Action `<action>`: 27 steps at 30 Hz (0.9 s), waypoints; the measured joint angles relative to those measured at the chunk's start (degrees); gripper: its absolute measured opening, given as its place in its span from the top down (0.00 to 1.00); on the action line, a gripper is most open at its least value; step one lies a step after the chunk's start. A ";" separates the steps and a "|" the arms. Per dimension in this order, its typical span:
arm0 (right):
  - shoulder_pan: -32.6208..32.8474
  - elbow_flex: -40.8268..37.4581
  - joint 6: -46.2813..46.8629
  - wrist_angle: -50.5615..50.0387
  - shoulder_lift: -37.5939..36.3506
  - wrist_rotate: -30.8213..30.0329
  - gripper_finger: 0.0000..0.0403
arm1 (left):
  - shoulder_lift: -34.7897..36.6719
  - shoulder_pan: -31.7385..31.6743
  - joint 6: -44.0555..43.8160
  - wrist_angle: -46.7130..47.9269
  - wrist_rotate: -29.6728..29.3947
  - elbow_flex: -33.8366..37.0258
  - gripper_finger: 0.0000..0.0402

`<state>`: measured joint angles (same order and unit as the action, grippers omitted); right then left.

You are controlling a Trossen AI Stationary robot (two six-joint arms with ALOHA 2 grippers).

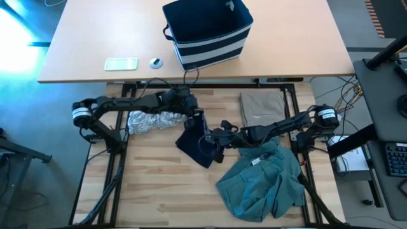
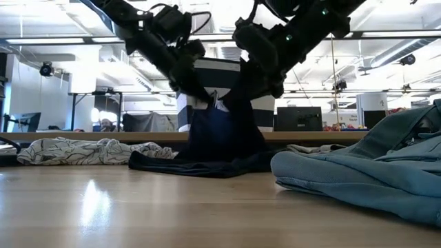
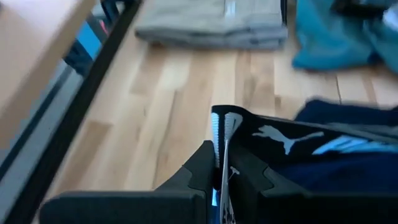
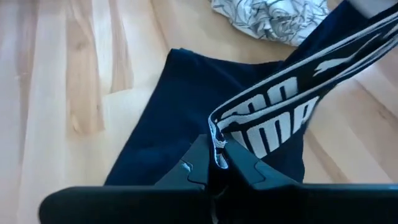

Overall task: Fold Laundry from Bin
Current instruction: Fold the blue boxer

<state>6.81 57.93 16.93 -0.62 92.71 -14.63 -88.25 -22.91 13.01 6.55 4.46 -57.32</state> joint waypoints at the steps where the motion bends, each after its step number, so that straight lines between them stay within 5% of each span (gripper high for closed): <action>1: 0.00 0.00 -0.05 -0.21 -0.03 -0.28 0.97 | 0.00 -0.34 0.04 -0.12 0.64 -0.83 0.96; 9: -1.60 -0.05 -2.95 -6.37 -5.48 -10.84 0.97 | -3.96 -1.71 0.11 -2.46 -0.25 -3.89 0.96; 21: -2.62 -0.31 -0.14 -8.42 -4.46 -2.80 0.97 | -9.44 -3.79 2.00 -2.97 1.84 -4.77 0.96; 27: -2.59 -0.30 2.53 -14.51 -6.98 -13.18 0.97 | -11.38 -5.26 -1.39 -10.73 3.97 -7.62 0.96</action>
<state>4.22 57.63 19.45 -15.13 85.72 -27.81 -99.63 -28.16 11.62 -4.19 8.43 -64.94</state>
